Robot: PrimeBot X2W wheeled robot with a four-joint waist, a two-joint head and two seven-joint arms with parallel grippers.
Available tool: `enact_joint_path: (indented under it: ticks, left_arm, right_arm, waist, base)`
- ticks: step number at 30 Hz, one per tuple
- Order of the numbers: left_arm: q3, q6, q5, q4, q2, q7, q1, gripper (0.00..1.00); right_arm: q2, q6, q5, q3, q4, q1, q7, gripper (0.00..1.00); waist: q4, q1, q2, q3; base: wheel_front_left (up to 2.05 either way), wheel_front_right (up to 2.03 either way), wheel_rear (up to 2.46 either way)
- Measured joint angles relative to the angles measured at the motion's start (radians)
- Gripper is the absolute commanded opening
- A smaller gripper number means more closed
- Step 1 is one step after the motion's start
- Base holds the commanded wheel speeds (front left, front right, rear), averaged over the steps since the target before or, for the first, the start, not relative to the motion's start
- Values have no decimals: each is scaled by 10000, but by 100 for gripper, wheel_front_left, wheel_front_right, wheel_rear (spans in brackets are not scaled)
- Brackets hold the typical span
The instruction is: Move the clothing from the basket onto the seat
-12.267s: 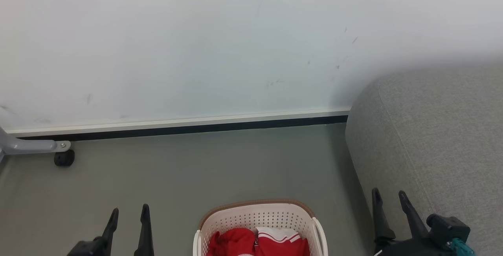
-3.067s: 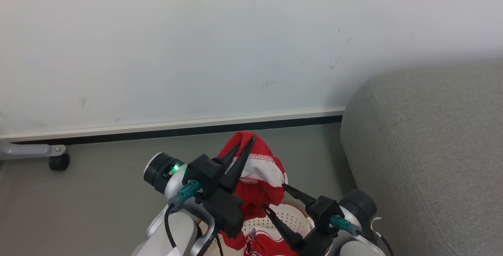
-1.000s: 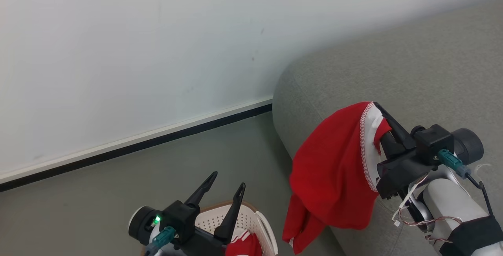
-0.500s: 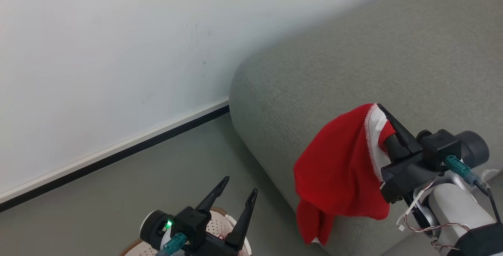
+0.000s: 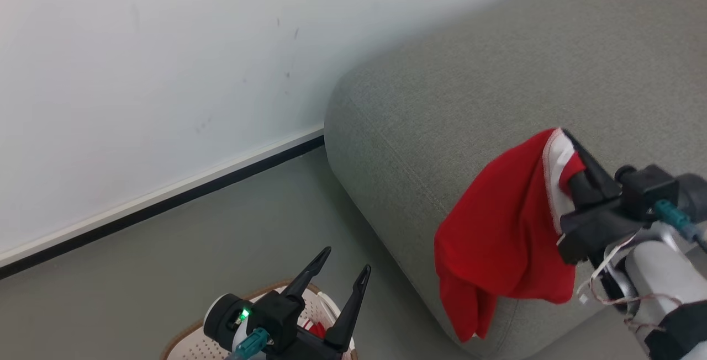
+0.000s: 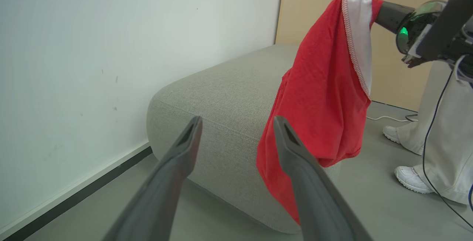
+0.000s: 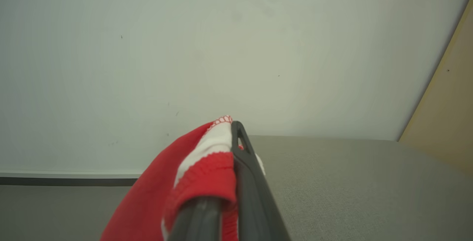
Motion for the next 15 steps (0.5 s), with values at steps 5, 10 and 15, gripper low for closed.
enact_joint_path:
  ticks: [5, 10, 15]
  left_arm:
    - [82, 171, 29, -397, 69, 52, -35, 100]
    - [291, 261, 67, -838, 178, 115, -310, 100]
    - [430, 339, 157, -1317, 347, 238, -699, 100]
  right_arm:
    - [-79, 96, 169, -447, 341, -1377, 100, 0]
    - [-130, 94, 529, -1041, 1001, -3094, 364, 0]
    - [-458, 92, 644, -1521, 1701, -4753, 602, 0]
  waist:
    - [188, 0, 0, 371]
    - [433, 1, 0, 920]
    - [763, 1, 1, 1546]
  base:
    - [0, 0, 0]
    - [0, 0, 0]
    - [0, 0, 0]
